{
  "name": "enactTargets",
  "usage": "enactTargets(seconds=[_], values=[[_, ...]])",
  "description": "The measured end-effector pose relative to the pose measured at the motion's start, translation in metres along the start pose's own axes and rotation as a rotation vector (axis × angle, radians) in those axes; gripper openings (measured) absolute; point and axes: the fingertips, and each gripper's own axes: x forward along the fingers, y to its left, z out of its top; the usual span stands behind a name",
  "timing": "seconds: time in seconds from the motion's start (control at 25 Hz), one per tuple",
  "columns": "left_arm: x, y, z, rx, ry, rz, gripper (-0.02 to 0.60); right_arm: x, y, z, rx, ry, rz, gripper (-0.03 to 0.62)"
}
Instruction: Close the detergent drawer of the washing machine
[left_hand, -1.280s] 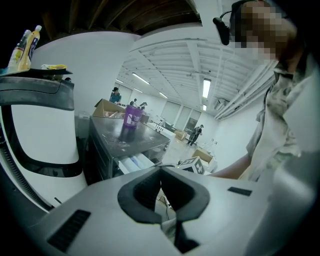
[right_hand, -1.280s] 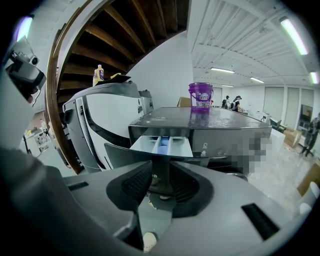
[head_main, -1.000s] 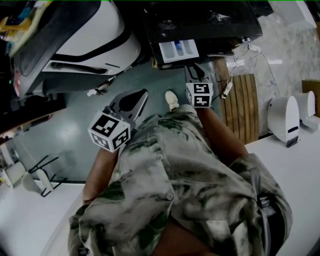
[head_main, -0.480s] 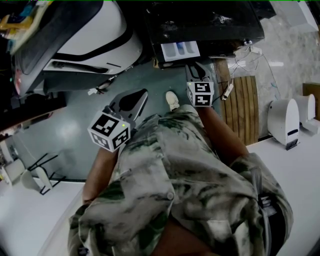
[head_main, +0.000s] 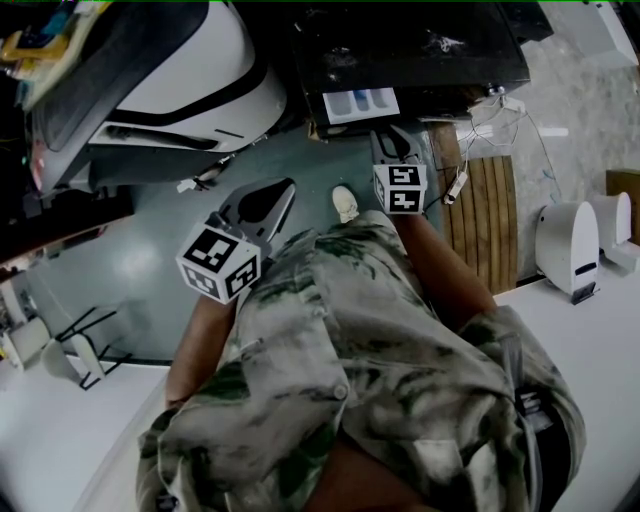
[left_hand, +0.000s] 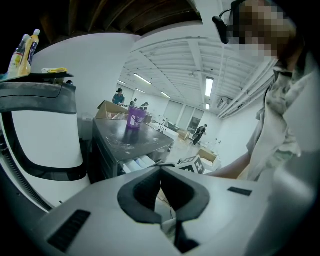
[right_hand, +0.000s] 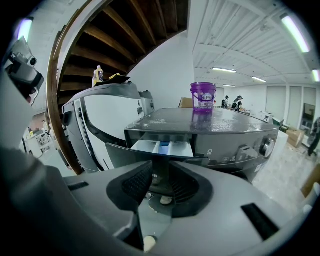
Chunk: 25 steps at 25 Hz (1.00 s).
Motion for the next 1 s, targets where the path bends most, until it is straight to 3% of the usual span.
enactTargets(seconds=[1.0], values=[[0.006, 0.012, 0.01, 0.008, 0.005, 0.007, 0.023, 0.018, -0.005, 0.012, 0.004, -0.007, 0.0, 0.121]])
